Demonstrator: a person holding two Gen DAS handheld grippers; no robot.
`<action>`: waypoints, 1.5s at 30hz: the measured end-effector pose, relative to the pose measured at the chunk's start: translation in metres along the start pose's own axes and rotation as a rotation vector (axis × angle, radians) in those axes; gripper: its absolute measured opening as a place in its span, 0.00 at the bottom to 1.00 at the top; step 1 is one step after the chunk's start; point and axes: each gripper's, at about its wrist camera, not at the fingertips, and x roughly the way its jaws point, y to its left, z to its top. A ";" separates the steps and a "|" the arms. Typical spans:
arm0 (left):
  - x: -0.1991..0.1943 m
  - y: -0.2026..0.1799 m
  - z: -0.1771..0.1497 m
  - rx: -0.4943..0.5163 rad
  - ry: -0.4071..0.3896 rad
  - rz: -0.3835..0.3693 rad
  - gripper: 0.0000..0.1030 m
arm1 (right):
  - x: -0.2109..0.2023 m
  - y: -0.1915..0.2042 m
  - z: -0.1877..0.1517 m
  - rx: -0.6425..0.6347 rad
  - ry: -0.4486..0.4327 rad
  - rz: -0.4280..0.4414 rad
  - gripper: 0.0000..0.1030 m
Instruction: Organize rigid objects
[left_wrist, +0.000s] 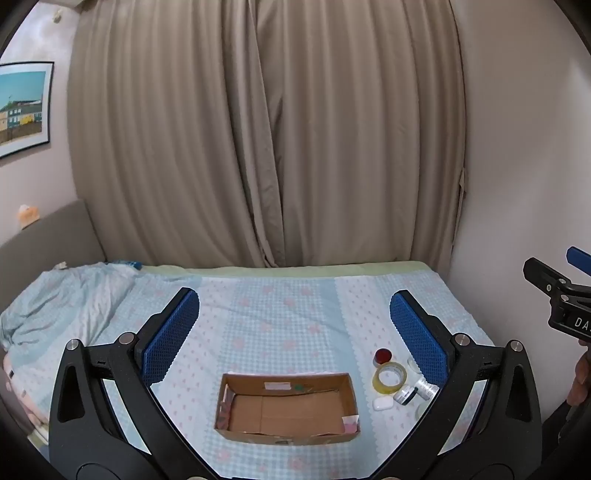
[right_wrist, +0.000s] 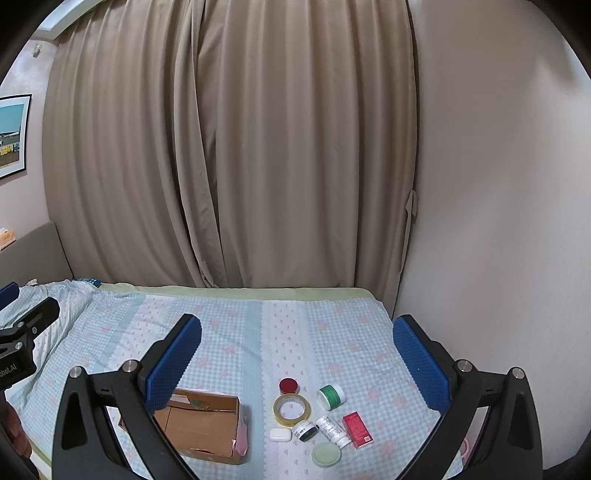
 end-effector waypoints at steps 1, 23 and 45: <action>-0.001 0.000 0.000 0.000 0.000 -0.001 1.00 | 0.000 0.000 0.000 0.000 0.000 0.000 1.00; -0.003 0.002 0.005 0.016 -0.006 -0.019 1.00 | 0.000 0.000 0.003 0.001 0.002 0.005 1.00; -0.002 0.004 0.000 0.001 -0.014 -0.022 1.00 | 0.000 0.001 0.003 0.016 0.000 0.016 1.00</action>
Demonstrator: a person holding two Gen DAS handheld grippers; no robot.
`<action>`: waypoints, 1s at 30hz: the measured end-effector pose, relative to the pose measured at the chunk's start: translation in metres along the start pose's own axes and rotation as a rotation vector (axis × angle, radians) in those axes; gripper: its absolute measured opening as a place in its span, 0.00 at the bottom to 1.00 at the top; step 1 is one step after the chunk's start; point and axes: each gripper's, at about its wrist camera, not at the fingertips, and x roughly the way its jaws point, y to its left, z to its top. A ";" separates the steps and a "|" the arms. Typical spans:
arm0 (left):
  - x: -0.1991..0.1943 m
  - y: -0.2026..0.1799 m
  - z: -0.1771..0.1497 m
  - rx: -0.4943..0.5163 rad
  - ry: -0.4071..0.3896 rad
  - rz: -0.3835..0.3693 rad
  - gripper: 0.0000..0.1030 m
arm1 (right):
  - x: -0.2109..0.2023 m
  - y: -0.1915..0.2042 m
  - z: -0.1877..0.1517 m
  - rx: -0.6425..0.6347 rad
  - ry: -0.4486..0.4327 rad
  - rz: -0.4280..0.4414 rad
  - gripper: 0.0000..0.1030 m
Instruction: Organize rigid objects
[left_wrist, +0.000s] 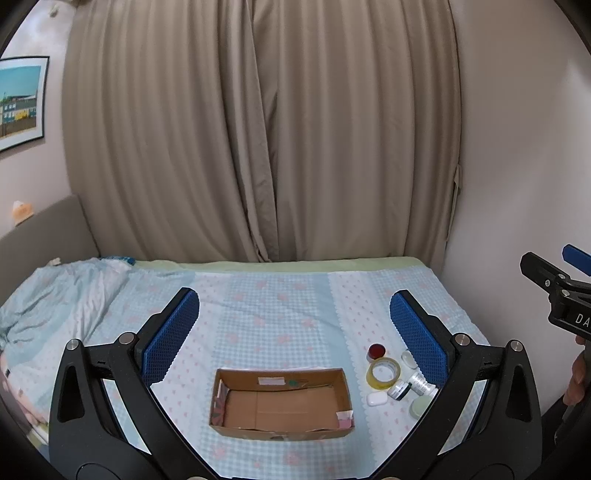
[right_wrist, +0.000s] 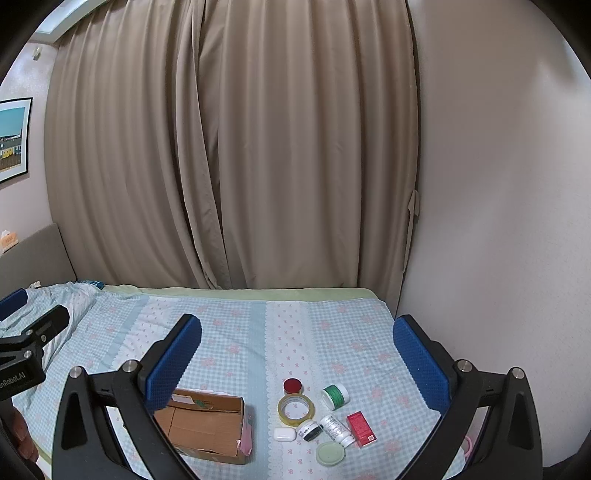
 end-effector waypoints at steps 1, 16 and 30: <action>0.000 0.001 0.000 0.000 -0.002 0.001 1.00 | 0.000 0.000 0.000 0.001 -0.001 0.000 1.00; 0.031 -0.011 -0.005 0.032 0.091 -0.093 1.00 | 0.003 -0.021 -0.006 0.056 0.067 -0.061 1.00; 0.168 -0.141 -0.097 0.079 0.451 -0.160 1.00 | 0.083 -0.118 -0.083 0.066 0.333 -0.092 1.00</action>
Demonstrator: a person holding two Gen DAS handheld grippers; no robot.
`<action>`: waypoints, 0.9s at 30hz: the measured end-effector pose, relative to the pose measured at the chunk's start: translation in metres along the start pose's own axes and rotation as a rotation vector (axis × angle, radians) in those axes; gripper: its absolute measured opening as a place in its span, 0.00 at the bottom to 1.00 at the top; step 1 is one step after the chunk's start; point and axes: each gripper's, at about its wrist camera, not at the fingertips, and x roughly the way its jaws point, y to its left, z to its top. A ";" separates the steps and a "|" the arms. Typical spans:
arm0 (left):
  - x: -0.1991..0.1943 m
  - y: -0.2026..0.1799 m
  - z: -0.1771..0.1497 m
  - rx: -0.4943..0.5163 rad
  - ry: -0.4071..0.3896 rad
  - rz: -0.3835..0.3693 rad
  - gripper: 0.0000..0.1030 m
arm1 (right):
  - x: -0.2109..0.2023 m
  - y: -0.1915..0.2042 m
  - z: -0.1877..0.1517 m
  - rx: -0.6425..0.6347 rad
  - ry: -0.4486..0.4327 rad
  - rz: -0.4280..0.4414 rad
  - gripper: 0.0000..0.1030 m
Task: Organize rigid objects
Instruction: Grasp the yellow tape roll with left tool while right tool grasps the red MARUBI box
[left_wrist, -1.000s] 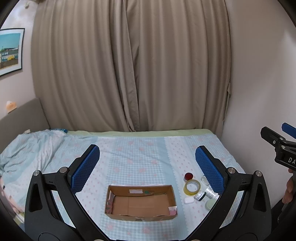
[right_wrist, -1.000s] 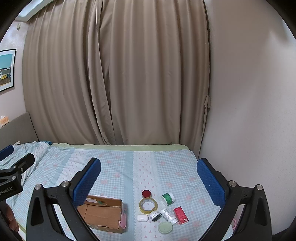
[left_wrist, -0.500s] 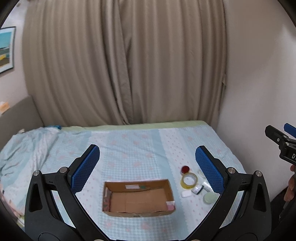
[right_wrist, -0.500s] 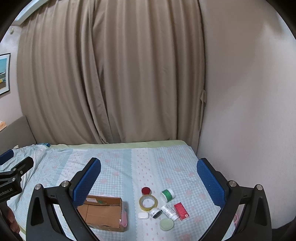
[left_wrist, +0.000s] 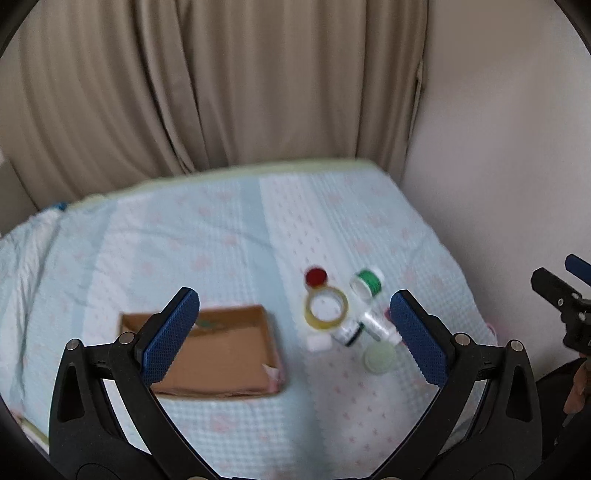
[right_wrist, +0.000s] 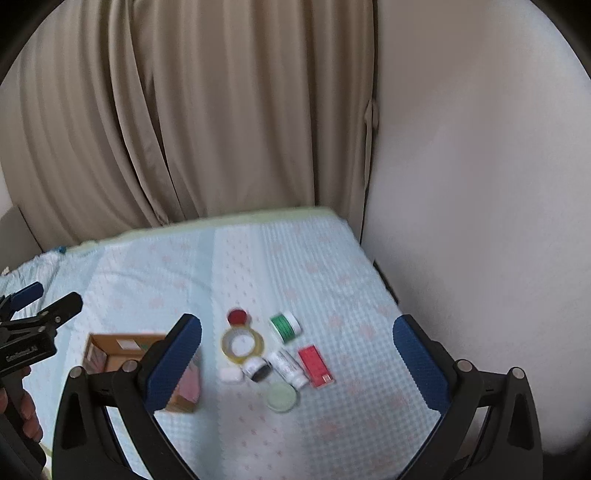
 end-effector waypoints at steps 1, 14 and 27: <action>0.014 -0.008 0.000 -0.004 0.012 -0.004 1.00 | 0.017 -0.007 -0.003 -0.007 0.024 0.007 1.00; 0.219 -0.058 -0.019 -0.092 0.302 -0.048 1.00 | 0.187 -0.048 -0.039 -0.054 0.308 0.014 0.96; 0.364 -0.064 -0.057 -0.121 0.511 0.001 1.00 | 0.324 -0.056 -0.086 -0.061 0.529 0.014 0.82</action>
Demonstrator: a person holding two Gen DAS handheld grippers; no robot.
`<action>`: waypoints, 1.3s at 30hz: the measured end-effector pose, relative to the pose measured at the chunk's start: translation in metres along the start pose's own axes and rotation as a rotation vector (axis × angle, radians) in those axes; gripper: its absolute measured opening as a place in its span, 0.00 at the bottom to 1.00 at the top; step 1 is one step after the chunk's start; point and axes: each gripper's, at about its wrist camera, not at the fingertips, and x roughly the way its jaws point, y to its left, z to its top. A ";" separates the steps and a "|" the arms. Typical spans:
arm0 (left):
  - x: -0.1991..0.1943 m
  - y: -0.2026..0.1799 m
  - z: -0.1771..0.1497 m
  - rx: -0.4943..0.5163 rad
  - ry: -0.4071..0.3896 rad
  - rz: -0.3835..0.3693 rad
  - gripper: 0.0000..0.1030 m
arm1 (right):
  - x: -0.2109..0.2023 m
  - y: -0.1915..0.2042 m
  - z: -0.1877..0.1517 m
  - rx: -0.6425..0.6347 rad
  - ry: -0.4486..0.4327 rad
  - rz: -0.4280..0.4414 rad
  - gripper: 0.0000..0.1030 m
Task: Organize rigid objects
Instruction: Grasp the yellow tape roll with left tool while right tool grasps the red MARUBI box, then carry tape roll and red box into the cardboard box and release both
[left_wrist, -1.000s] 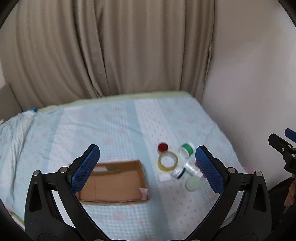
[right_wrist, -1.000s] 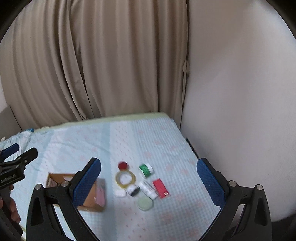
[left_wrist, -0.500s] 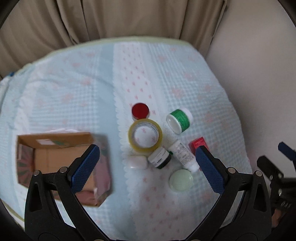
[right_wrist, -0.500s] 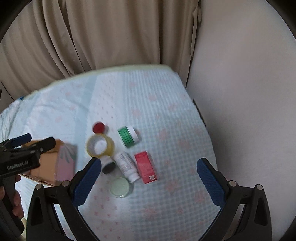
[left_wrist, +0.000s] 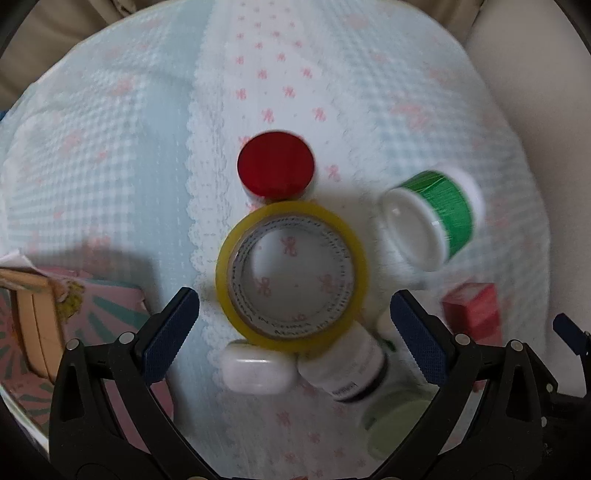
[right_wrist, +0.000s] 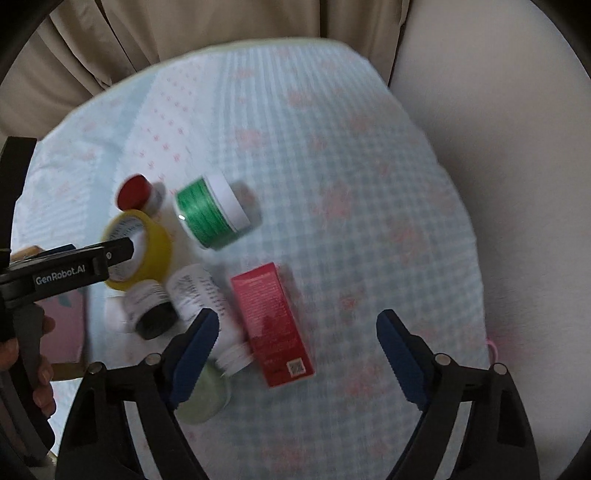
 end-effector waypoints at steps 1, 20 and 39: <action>0.003 0.002 0.000 -0.001 0.005 0.002 1.00 | 0.007 0.000 0.001 -0.003 0.011 0.001 0.82; 0.076 -0.012 0.021 0.044 0.090 0.023 0.94 | 0.077 0.029 0.010 -0.088 0.210 0.036 0.52; 0.012 -0.019 -0.011 0.067 -0.076 0.042 0.93 | 0.032 0.020 -0.002 -0.056 0.082 0.084 0.38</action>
